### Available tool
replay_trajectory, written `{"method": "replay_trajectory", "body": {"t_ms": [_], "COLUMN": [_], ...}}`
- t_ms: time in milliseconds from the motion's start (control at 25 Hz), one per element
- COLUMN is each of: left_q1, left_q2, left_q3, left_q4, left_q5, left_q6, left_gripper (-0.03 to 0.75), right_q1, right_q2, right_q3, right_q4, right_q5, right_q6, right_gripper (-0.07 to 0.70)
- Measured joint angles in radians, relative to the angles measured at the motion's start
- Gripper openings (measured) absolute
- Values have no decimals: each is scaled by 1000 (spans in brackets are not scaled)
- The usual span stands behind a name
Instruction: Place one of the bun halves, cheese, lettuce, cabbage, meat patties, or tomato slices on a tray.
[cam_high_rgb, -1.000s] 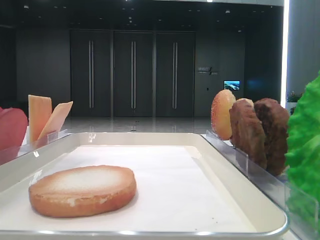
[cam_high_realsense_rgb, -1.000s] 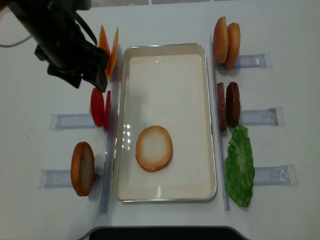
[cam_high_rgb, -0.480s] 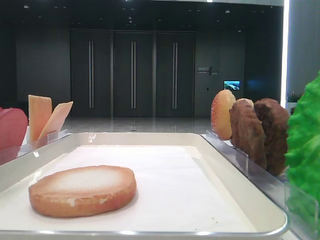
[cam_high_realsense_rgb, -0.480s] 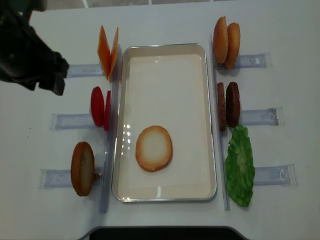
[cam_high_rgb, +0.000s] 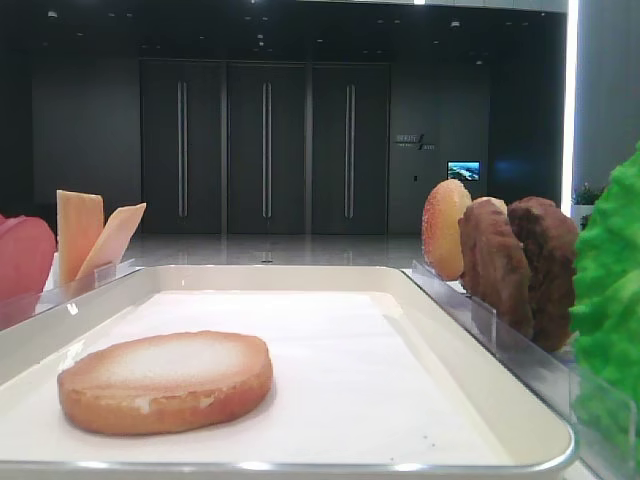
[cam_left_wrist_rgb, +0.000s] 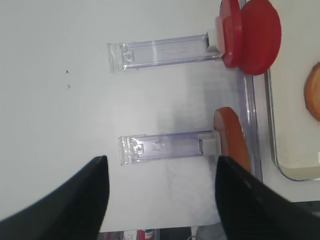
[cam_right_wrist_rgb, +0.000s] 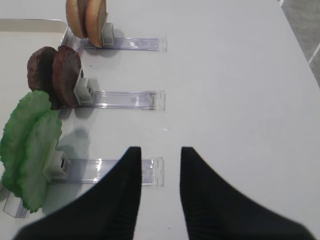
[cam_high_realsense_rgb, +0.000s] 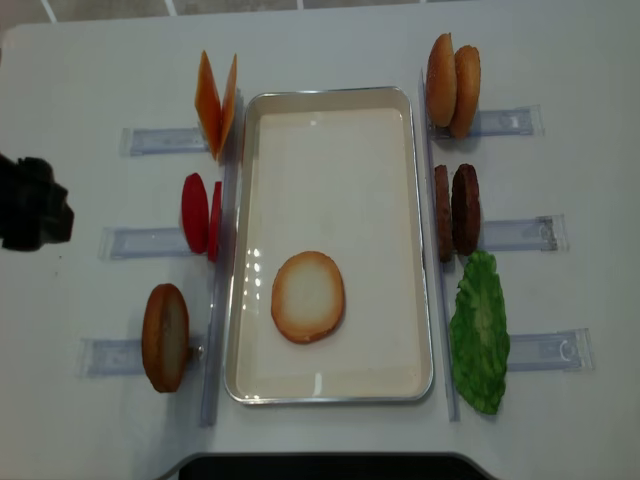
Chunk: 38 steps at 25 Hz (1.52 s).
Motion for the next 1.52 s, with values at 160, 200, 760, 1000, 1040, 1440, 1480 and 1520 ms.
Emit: {"method": "replay_trajectory", "body": {"t_ms": [160, 200, 760, 1000, 1040, 1440, 1480, 1520], "left_q1": [1, 1, 1, 1, 1, 1, 1, 1], "left_q2": [-180, -223, -885, -1007, -1007, -1007, -1007, -1007], "left_q3": [88, 111, 426, 507, 508, 510, 510, 510], "left_q4": [-21, -29, -88, -112, -116, -123, -123, -123], "left_q5": [8, 10, -63, -97, -102, -112, -112, -113], "left_q6": [0, 0, 94, 129, 132, 139, 139, 139], "left_gripper": [507, 507, 505, 460, 449, 412, 412, 411], "right_q1": [0, 0, 0, 0, 0, 0, 0, 0], "right_q2": [0, 0, 0, 0, 0, 0, 0, 0], "right_q3": [0, 0, 0, 0, 0, 0, 0, 0], "right_q4": [0, 0, 0, 0, 0, 0, 0, 0], "right_q5": [0, 0, 0, 0, 0, 0, 0, 0], "right_q6": [0, 0, 1, 1, 1, 1, 1, 1], "right_gripper": [190, 190, 190, 190, 190, 190, 190, 190]}}
